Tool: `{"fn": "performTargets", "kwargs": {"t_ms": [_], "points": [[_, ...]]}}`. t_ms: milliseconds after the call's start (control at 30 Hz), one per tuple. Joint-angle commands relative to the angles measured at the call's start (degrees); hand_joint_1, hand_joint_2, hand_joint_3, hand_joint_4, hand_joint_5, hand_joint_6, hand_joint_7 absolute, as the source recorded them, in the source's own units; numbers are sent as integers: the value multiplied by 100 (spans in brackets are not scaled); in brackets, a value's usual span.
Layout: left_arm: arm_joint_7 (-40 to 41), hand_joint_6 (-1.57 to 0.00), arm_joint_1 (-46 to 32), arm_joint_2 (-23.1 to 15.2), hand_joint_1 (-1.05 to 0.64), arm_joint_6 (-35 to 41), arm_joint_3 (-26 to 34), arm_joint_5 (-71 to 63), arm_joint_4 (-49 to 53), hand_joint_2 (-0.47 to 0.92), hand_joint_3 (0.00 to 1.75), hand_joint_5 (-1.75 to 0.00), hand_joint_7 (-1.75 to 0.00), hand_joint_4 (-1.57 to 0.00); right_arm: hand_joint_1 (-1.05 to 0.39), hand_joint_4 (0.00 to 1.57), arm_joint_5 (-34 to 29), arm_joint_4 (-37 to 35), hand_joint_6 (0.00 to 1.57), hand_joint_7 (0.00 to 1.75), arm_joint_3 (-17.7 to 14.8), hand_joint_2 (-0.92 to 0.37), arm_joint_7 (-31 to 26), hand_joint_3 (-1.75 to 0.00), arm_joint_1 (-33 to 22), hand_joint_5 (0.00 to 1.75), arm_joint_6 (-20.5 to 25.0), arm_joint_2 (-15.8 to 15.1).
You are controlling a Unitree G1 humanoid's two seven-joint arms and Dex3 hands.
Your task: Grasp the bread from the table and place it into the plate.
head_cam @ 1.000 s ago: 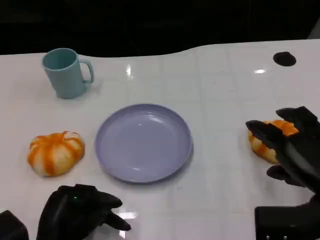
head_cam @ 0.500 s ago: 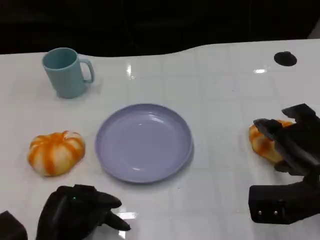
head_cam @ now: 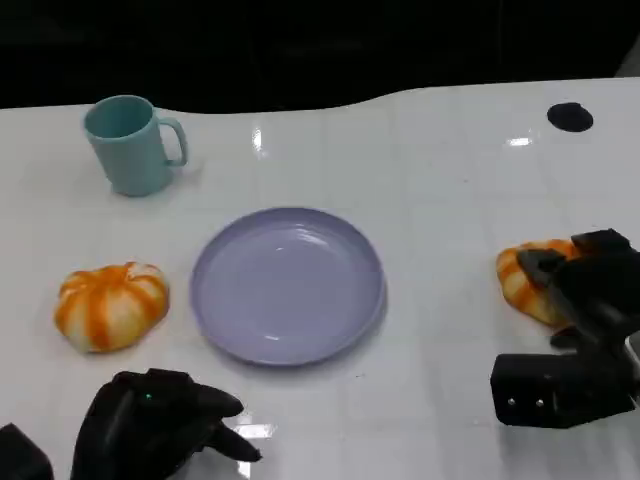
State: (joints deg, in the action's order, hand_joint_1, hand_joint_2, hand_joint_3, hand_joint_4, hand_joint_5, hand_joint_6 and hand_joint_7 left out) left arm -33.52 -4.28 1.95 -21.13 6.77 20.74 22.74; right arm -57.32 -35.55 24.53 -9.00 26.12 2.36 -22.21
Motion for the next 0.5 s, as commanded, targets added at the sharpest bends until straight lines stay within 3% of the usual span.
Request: {"fn": "performTargets", "kwargs": {"t_ms": [33, 67, 100, 200, 233, 300, 367, 500], "points": [[-10, -157, -60, -63, -105, 12, 23, 34, -63, 75, 0, -38, -15, -157, -24, 94, 433, -582, 79, 5, -46, -85, -807, 0, 170, 31, -584, 13], [-9, -157, -61, -64, -105, 16, 22, 33, -66, 75, 0, -38, -15, -157, -18, 103, 535, -674, 95, 5, -58, -84, -1001, 0, 185, 52, -760, 6], [-5, -157, -63, -66, -105, 22, 20, 30, -70, 75, 0, -38, -15, -157, -14, 105, 616, -727, 113, 5, -56, -84, -1119, 0, 196, 83, -892, -12], [-6, -157, -54, -67, -105, 21, 20, 29, -63, 75, 0, -38, -15, -157, -9, 95, 742, -866, 136, 8, -9, -86, -1530, -1, 225, 147, -1268, -77], [-3, -157, -48, -67, -105, 18, 19, 24, -59, 75, 0, -38, -15, -157, -6, 90, 743, -925, 127, 46, 15, -87, -1674, -1, 240, 163, -1357, -90], [10, -157, -42, -71, -105, 10, 17, 5, -51, 75, 0, -38, -15, -157, -4, 86, 748, -1043, 94, 117, 37, -88, -1957, -2, 266, 172, -1478, -79], [10, -157, -33, -72, -105, -14, 18, -7, -34, 75, 0, -38, -15, -157, -4, 86, 792, -1102, 86, 135, 34, -88, -2123, -2, 279, 174, -1599, -70], [3, -157, -28, -64, -105, -6, 23, 8, -22, 75, 0, -38, -16, -157, -4, 88, 802, -1194, 85, 141, 46, -86, -2532, -1, 302, 175, -1757, -49]]}}
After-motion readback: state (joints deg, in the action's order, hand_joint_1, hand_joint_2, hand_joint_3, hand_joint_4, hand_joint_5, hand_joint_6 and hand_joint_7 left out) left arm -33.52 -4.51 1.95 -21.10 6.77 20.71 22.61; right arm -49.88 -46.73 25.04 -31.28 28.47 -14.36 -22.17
